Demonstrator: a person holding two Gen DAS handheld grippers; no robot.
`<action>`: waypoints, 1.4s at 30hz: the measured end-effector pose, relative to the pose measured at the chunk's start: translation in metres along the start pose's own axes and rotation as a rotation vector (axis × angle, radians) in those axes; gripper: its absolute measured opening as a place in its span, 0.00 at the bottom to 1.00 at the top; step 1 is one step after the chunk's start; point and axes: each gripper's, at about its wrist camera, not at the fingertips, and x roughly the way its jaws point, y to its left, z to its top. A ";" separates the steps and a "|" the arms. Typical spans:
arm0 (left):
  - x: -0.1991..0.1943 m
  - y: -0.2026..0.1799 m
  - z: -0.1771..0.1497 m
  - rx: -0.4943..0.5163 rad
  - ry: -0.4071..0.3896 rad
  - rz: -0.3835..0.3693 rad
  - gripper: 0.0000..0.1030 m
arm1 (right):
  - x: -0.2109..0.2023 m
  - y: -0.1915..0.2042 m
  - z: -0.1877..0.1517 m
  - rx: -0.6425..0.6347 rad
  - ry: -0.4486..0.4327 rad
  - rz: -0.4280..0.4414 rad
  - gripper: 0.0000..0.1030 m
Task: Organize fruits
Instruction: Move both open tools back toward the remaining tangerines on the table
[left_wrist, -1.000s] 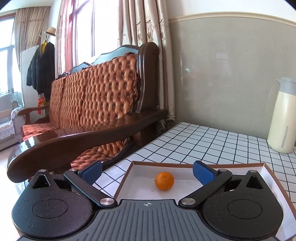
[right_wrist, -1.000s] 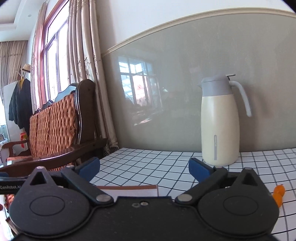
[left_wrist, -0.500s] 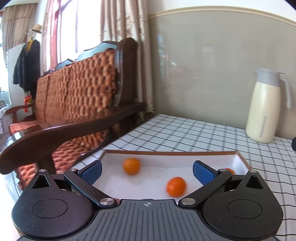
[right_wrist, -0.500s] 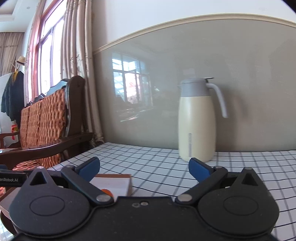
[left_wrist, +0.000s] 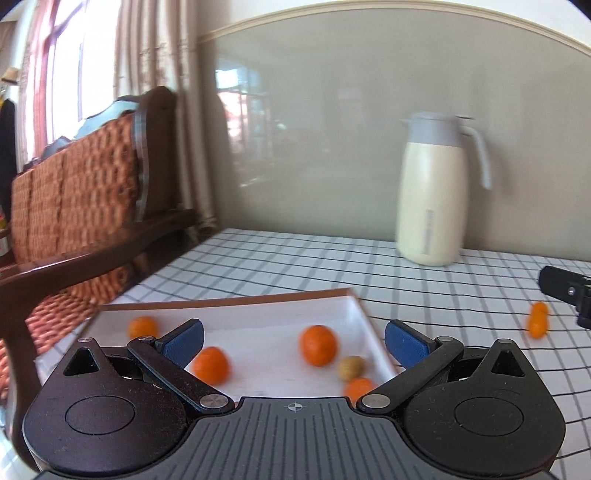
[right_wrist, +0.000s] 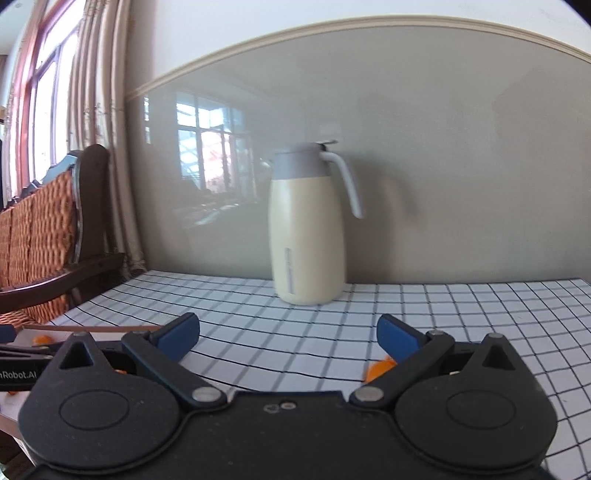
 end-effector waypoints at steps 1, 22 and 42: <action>0.000 -0.006 0.000 0.008 0.001 -0.012 1.00 | 0.000 -0.004 0.000 0.001 0.006 -0.006 0.94; 0.007 -0.106 -0.005 0.111 0.032 -0.181 1.00 | -0.008 -0.061 -0.017 0.025 0.087 -0.143 0.94; 0.034 -0.185 -0.017 0.175 0.072 -0.259 1.00 | -0.006 -0.112 -0.025 0.108 0.107 -0.257 0.91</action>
